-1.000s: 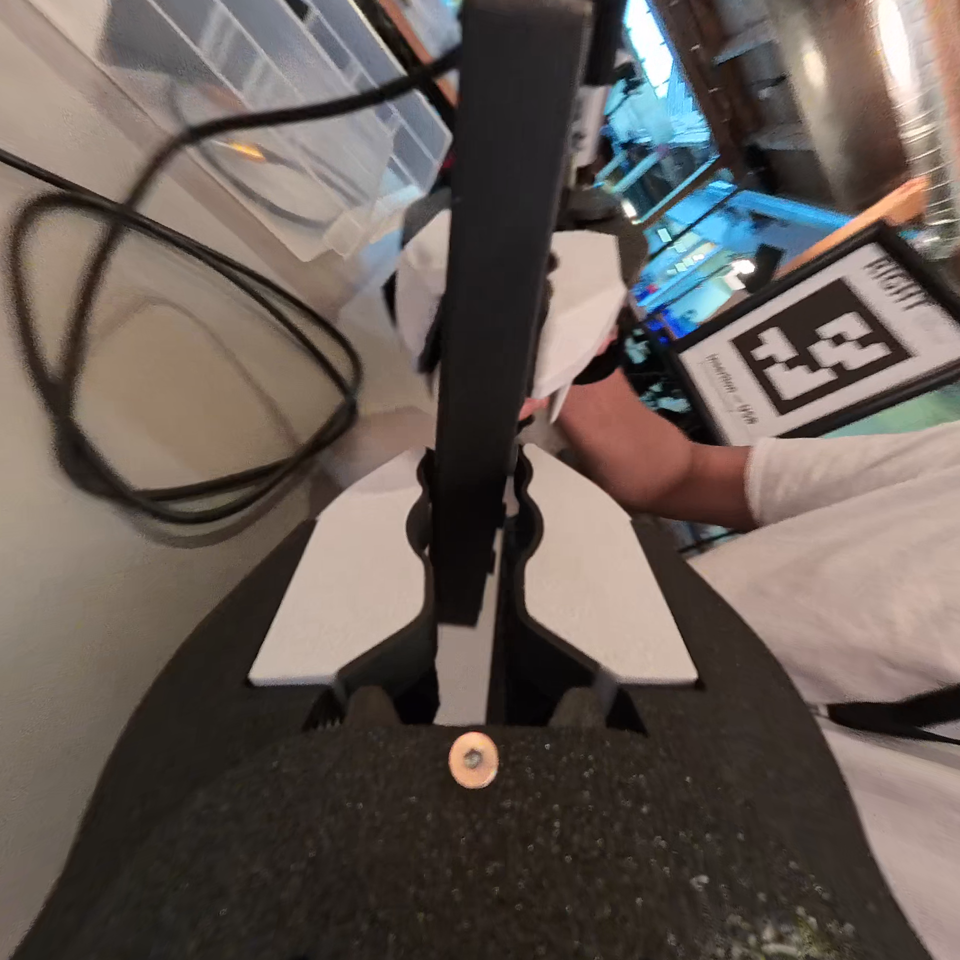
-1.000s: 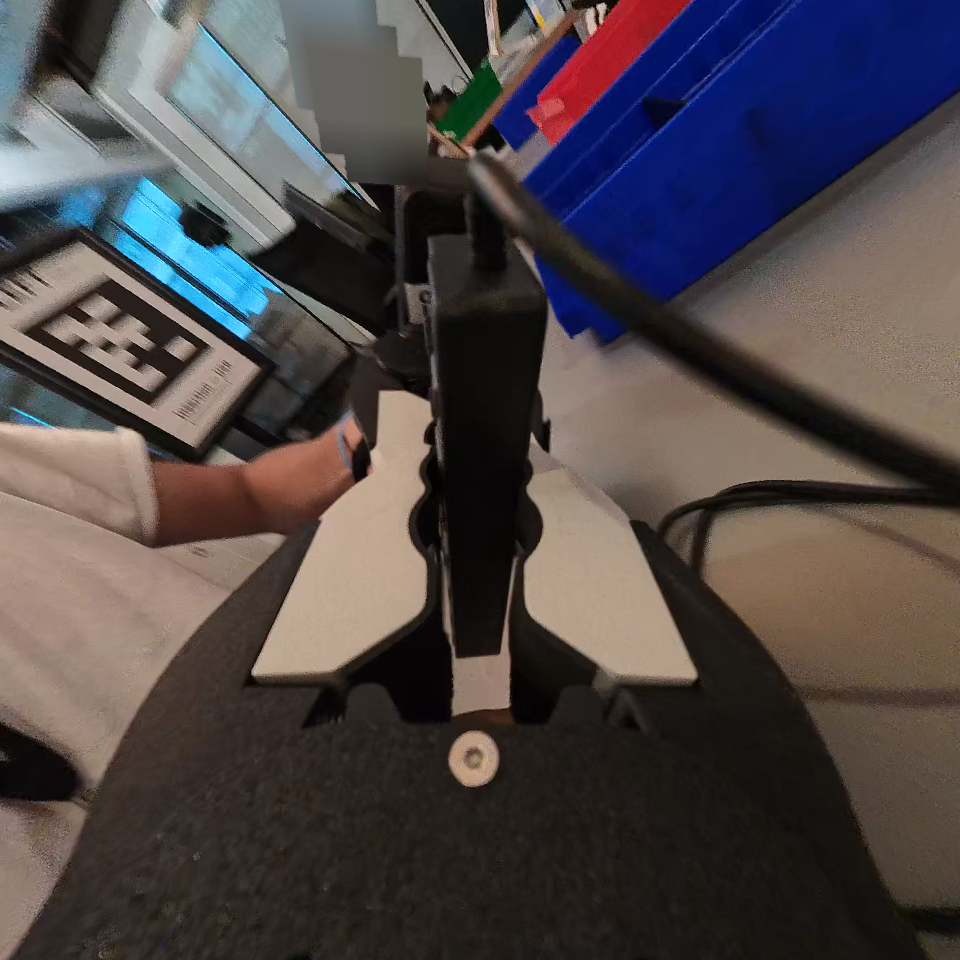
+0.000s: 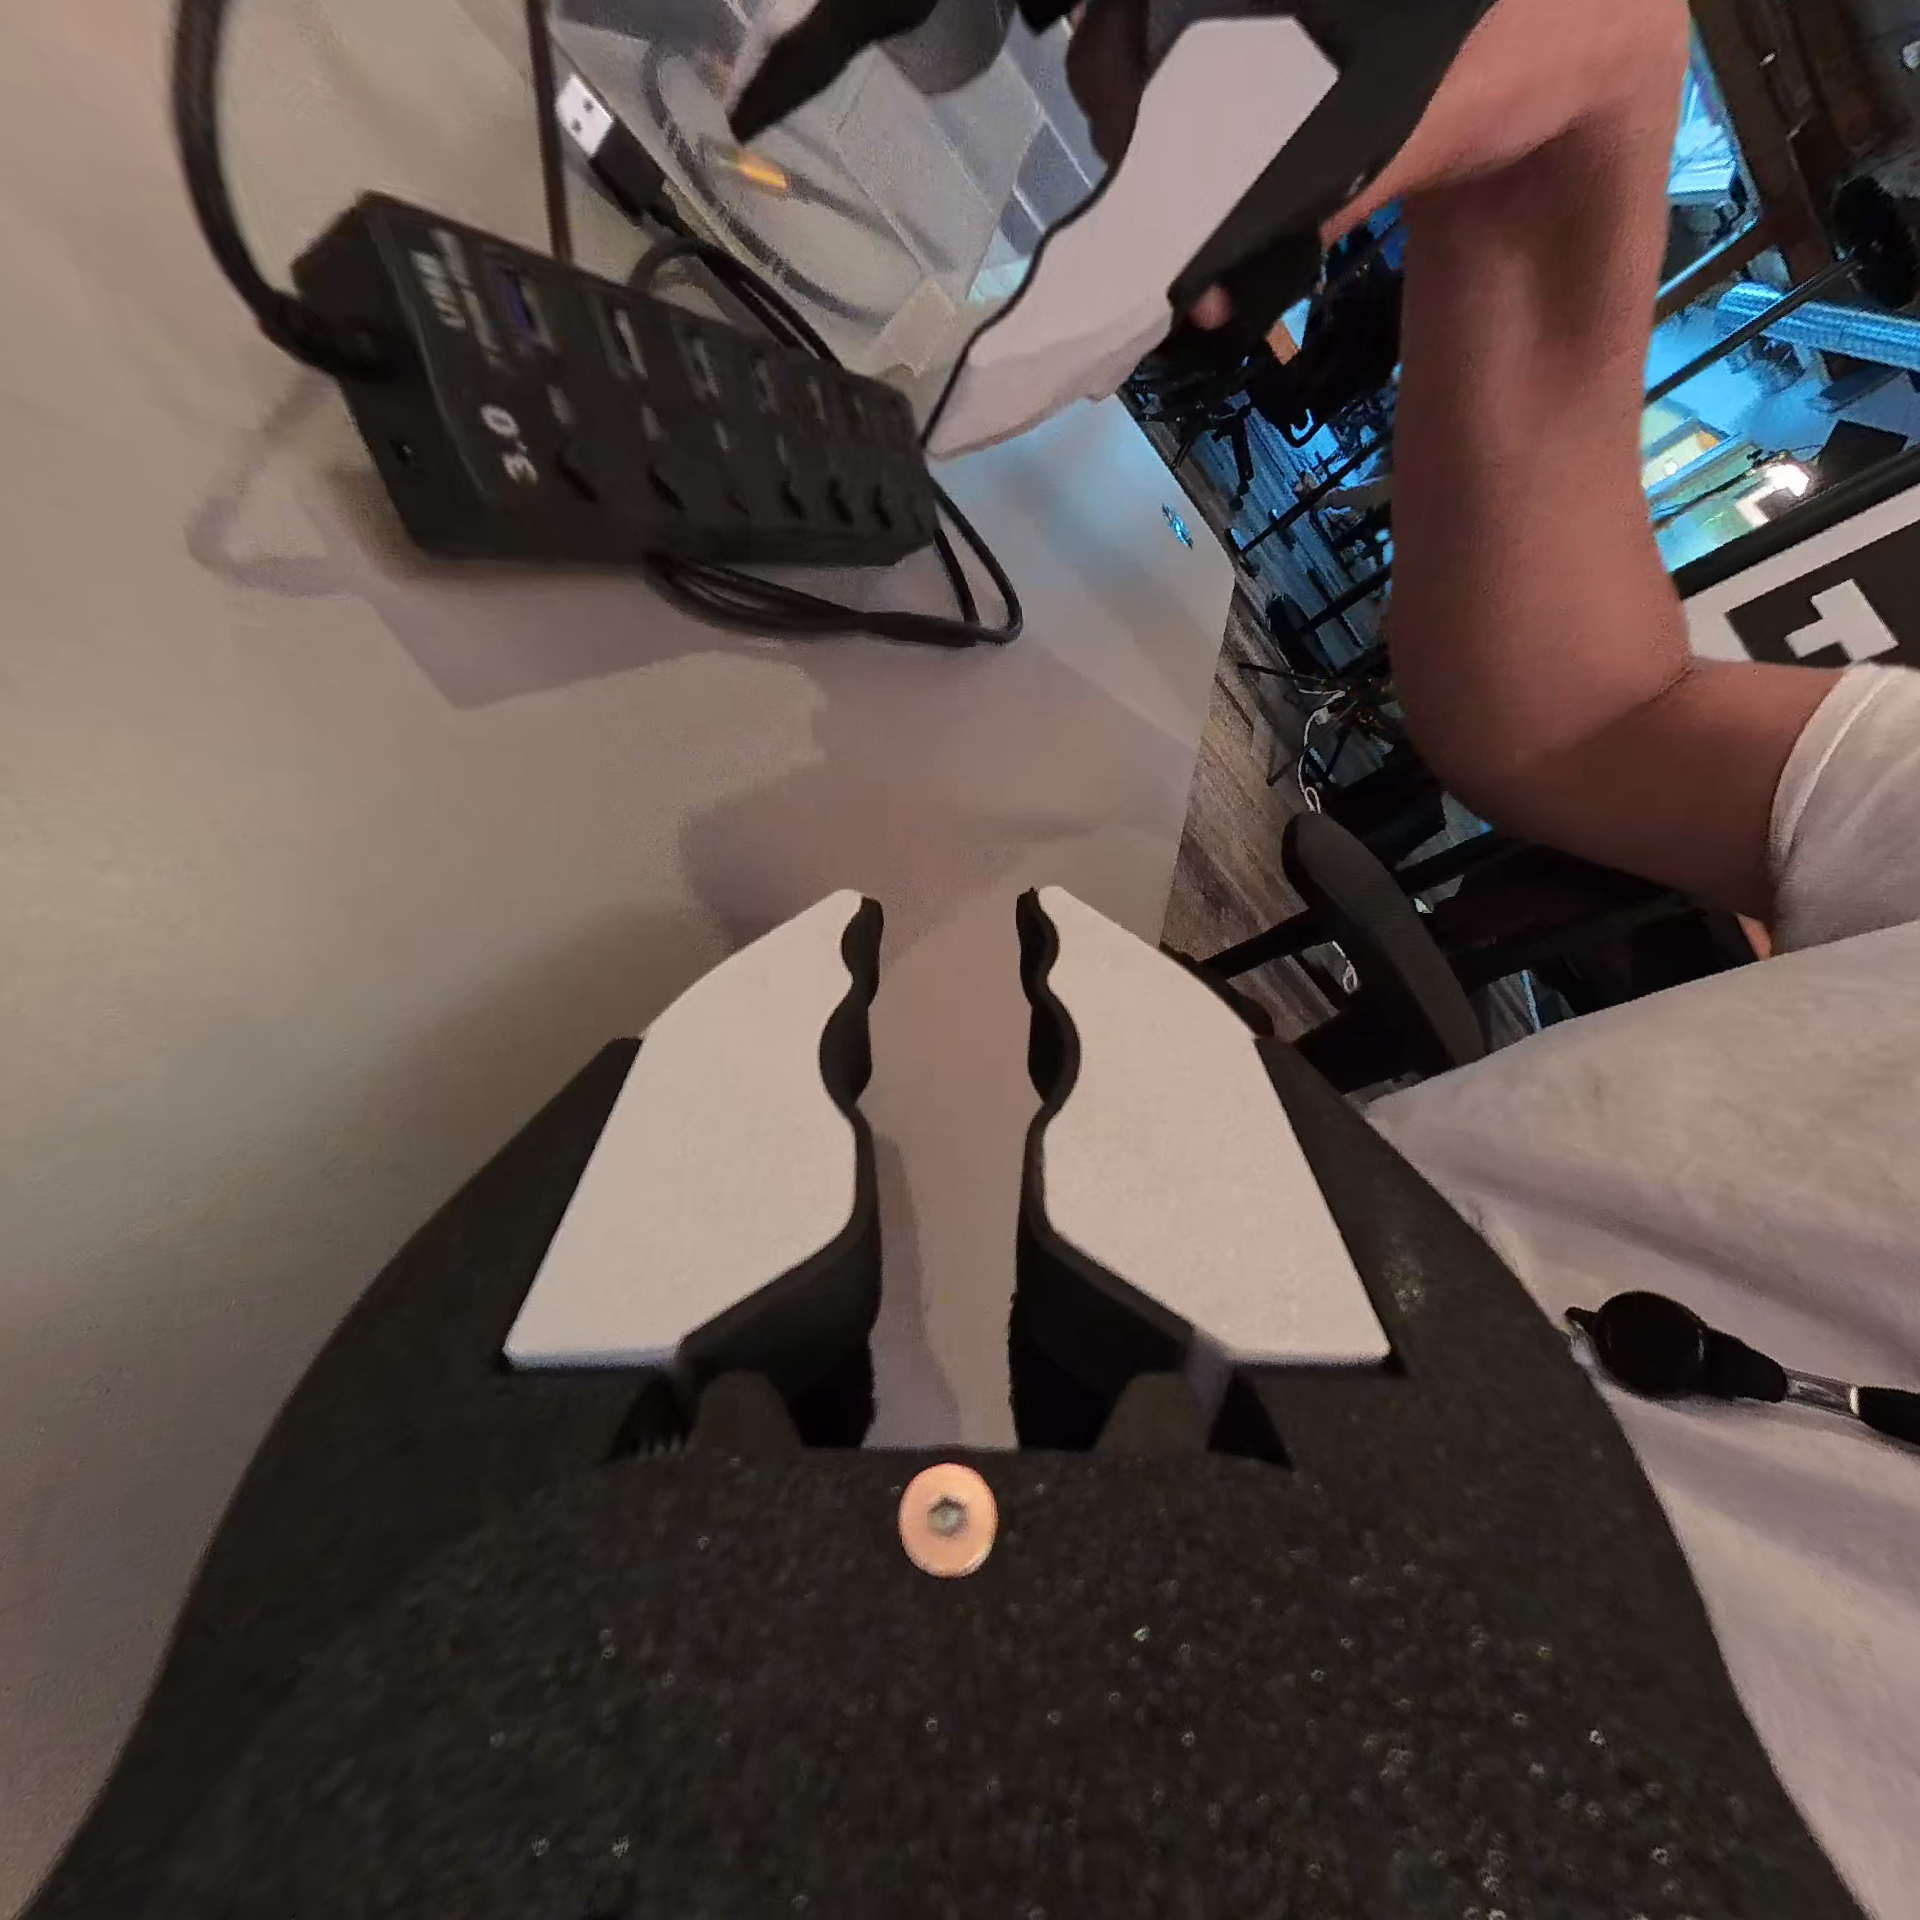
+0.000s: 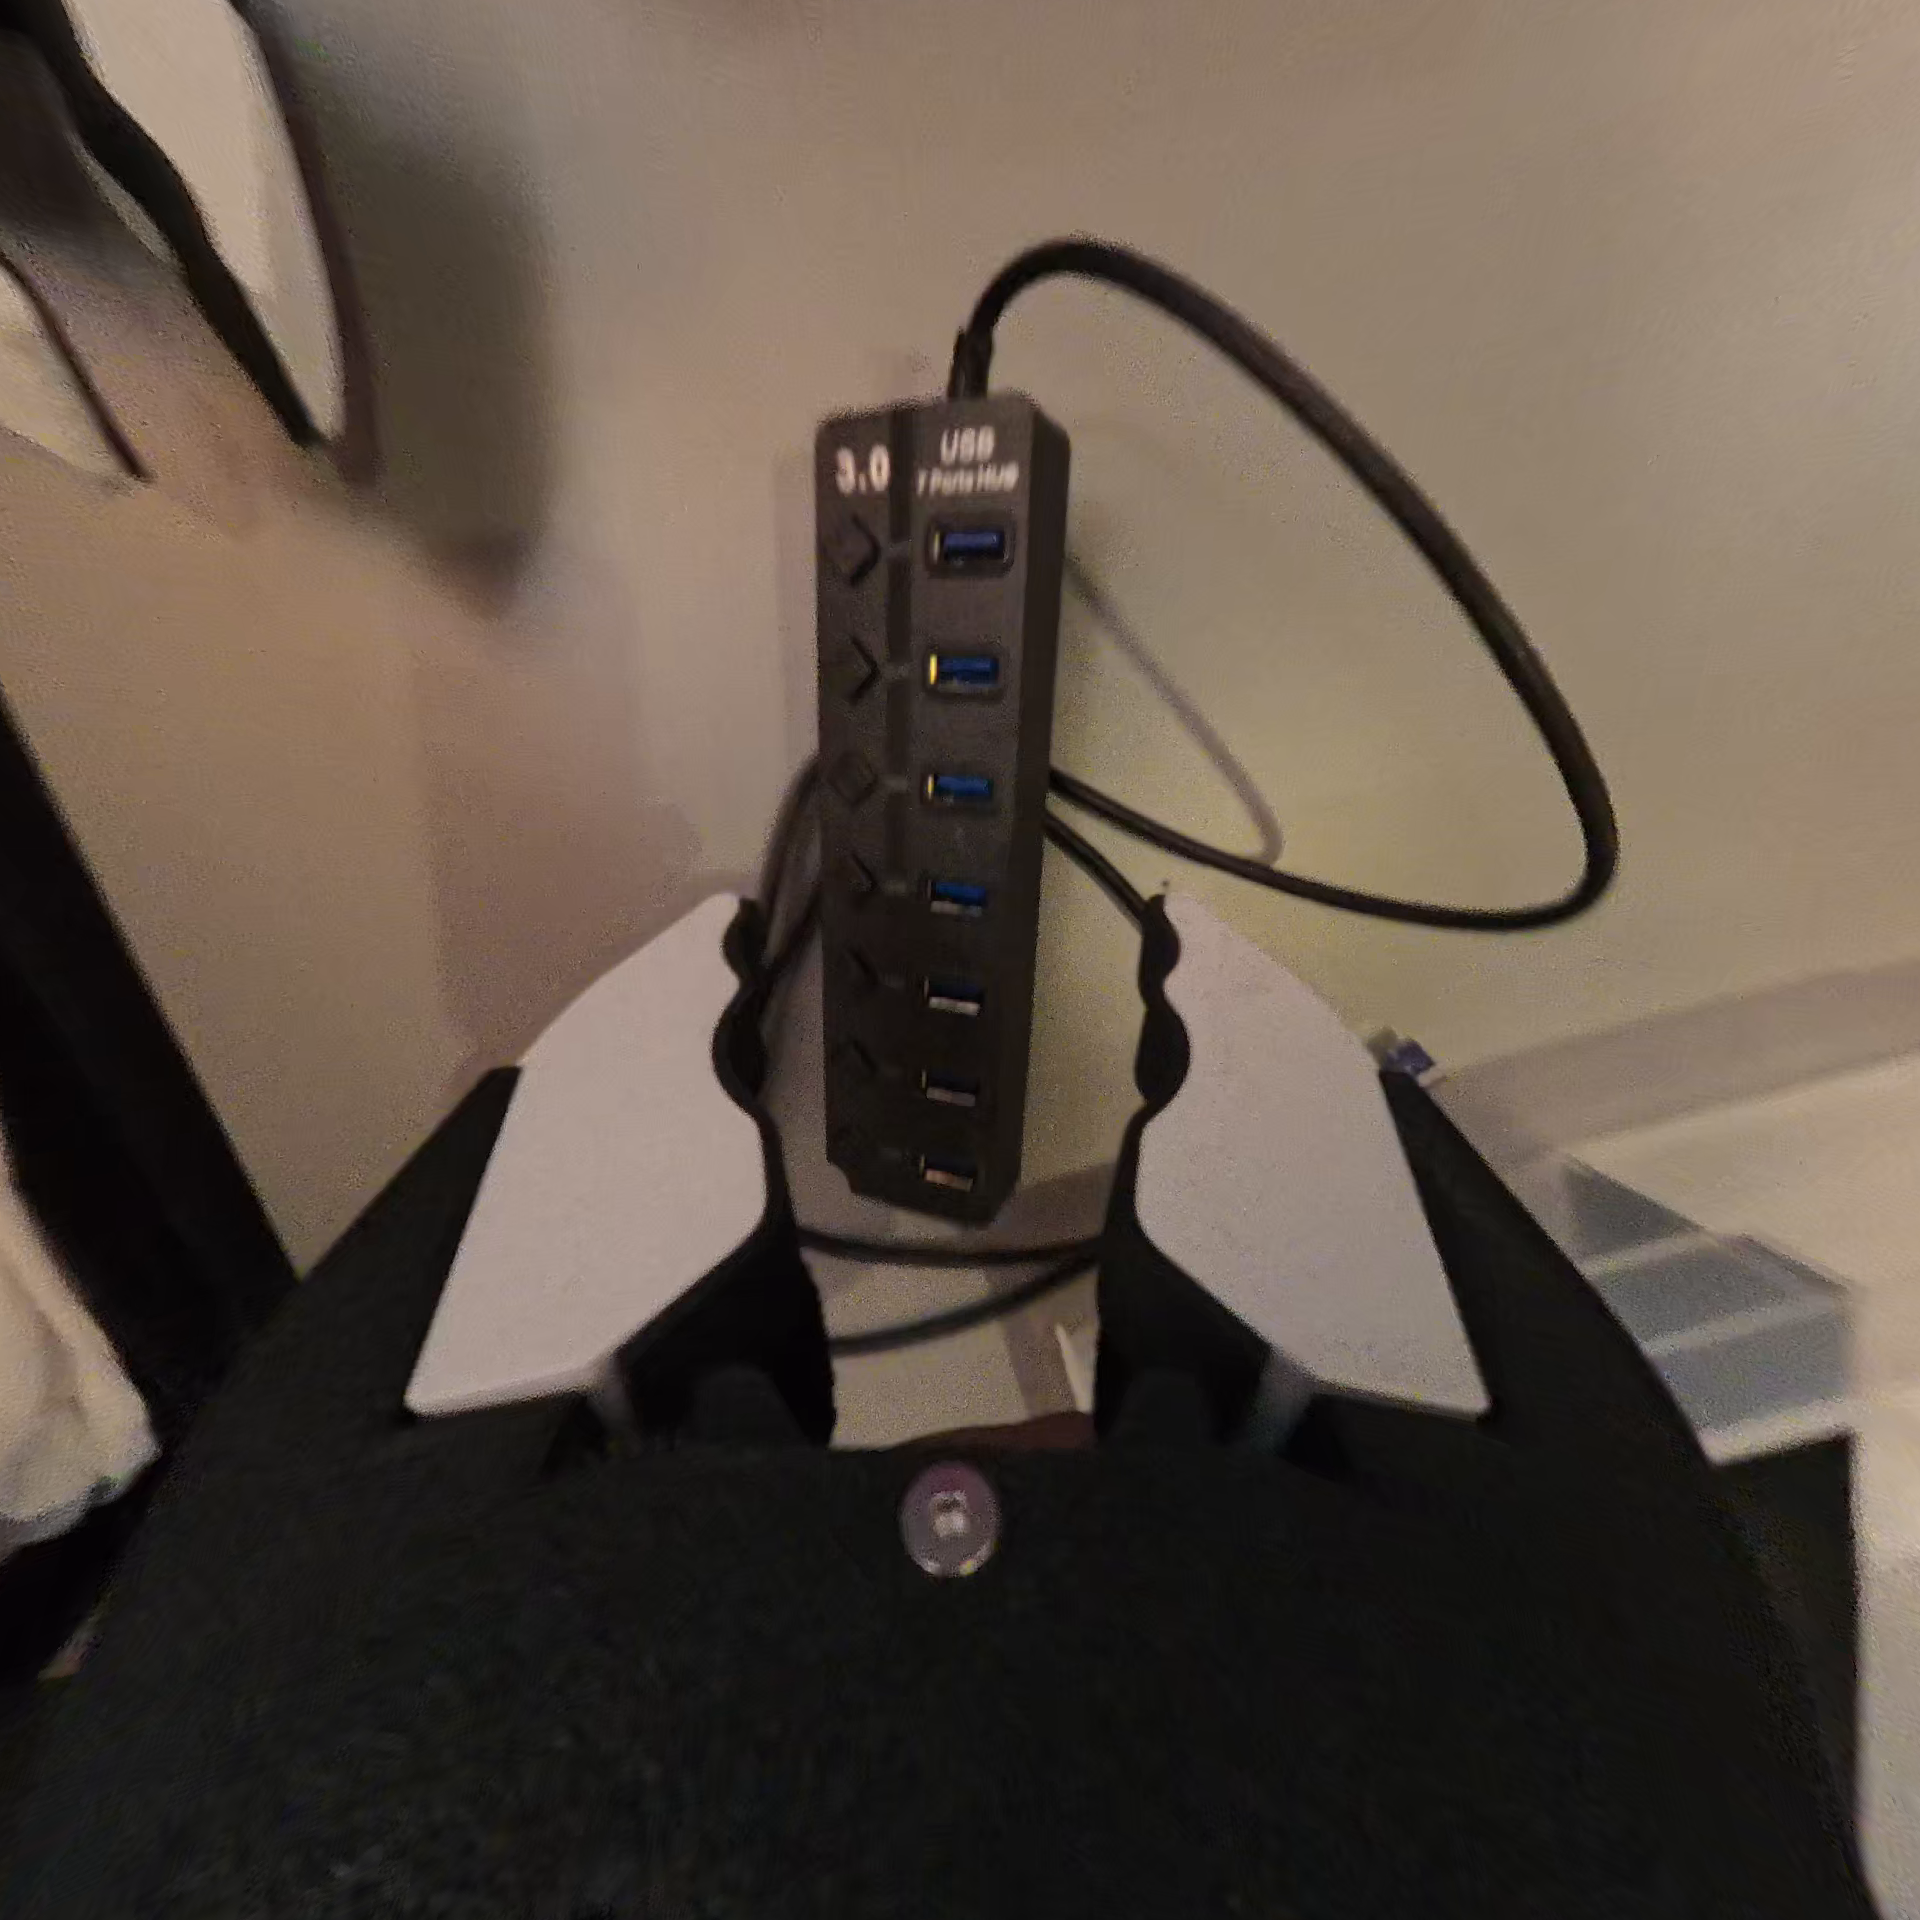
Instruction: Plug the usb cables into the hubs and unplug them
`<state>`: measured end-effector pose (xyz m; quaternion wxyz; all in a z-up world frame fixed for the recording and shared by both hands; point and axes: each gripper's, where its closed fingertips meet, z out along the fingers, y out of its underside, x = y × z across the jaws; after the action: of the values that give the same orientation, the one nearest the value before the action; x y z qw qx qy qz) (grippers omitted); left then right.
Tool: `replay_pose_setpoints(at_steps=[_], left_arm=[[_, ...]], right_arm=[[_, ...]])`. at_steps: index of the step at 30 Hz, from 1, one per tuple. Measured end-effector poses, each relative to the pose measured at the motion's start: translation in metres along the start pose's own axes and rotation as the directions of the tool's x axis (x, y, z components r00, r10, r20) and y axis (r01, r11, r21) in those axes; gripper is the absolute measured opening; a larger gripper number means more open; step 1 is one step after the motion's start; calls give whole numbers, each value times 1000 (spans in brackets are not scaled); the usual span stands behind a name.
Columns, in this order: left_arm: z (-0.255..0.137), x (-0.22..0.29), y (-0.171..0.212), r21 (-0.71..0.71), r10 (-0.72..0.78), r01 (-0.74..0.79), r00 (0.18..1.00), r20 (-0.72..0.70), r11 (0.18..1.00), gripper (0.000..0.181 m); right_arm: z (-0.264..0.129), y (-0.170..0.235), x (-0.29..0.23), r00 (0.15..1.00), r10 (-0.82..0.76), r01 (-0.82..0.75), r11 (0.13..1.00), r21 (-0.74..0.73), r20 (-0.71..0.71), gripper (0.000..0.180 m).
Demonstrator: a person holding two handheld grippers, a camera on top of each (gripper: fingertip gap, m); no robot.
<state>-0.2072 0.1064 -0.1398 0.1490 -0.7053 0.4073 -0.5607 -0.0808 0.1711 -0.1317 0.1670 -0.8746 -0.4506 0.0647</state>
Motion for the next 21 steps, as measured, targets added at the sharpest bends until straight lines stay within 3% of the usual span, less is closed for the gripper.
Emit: replay_pose_setpoints(at_steps=[8, 12, 19, 21], left_arm=[[14, 7, 9, -70, 48, -49, 999, -11, 996, 25], [15, 9, 12, -81, 58, -59, 998, -14, 995, 25], [10, 4, 11, -72, 51, -51, 999, -2, 996, 25], [8, 3, 10, -72, 50, -50, 999, 2, 996, 24]], right_arm=[[46, 8, -3, 991, -122, 116, 988, -102, -58, 110], [66, 10, -3, 994, -106, 104, 986, -130, -9, 107], [68, 16, 1, 992, -97, 109, 980, -169, 78, 99], [64, 17, -1, 994, -86, 100, 972, -212, 73, 74]])
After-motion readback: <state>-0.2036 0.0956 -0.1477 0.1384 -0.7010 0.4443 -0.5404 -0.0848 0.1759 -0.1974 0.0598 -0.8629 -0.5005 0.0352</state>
